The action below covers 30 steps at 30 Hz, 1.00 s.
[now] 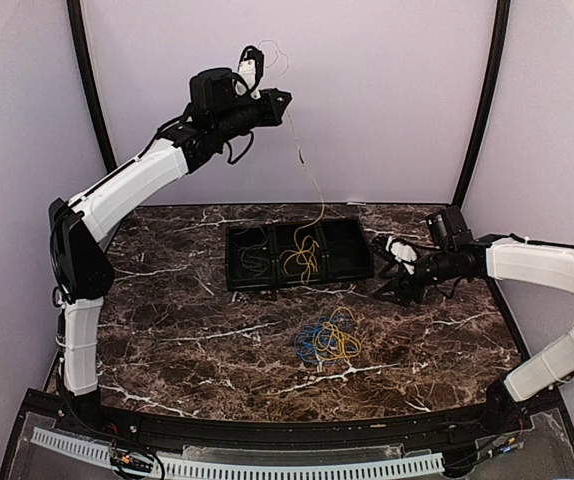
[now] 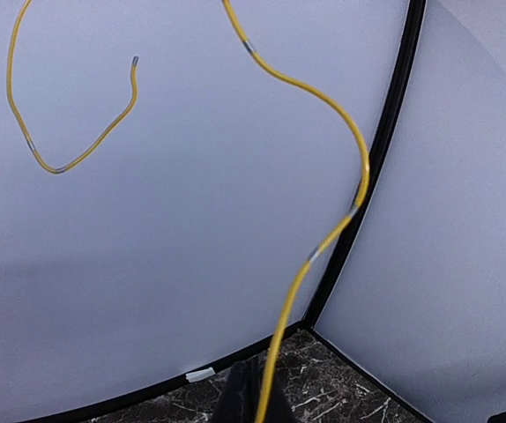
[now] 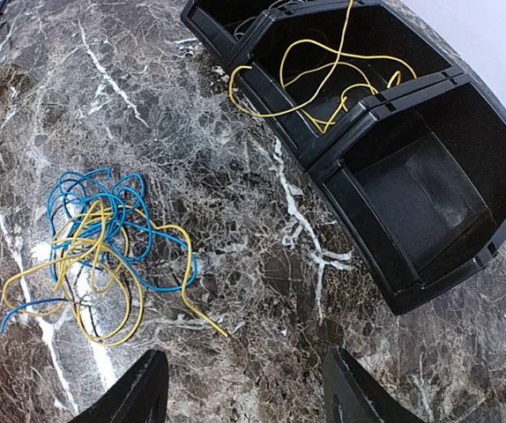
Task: Untangle the cables
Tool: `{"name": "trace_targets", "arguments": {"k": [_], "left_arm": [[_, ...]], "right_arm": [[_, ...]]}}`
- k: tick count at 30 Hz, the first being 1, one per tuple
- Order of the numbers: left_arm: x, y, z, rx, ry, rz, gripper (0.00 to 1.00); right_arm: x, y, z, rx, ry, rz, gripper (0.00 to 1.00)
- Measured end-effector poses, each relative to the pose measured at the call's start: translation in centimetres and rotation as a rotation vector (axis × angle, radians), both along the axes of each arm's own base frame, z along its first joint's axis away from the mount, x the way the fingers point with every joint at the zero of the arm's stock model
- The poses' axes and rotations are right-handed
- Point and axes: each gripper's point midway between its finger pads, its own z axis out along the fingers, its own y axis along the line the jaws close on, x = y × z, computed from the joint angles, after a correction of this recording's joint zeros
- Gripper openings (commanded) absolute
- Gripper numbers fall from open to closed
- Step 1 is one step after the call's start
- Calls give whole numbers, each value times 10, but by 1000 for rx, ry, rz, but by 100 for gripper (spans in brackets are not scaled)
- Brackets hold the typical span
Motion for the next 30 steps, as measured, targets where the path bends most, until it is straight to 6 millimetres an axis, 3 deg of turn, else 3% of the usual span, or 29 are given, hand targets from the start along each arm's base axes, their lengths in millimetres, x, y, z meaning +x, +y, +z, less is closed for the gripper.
{"name": "trace_targets", "arguments": {"k": [10, 24, 27, 30], "left_arm": [[9, 3, -2, 18, -48, 38, 0], [15, 13, 51, -59, -267, 103, 0], [15, 13, 50, -56, -270, 103, 0], [19, 6, 31, -32, -244, 83, 0]], "right_arm": [[0, 0, -1, -2, 1, 2, 62], [0, 0, -7, -10, 17, 3, 62], [-1, 0, -8, -11, 20, 4, 62], [-1, 0, -9, -14, 24, 5, 62]]}}
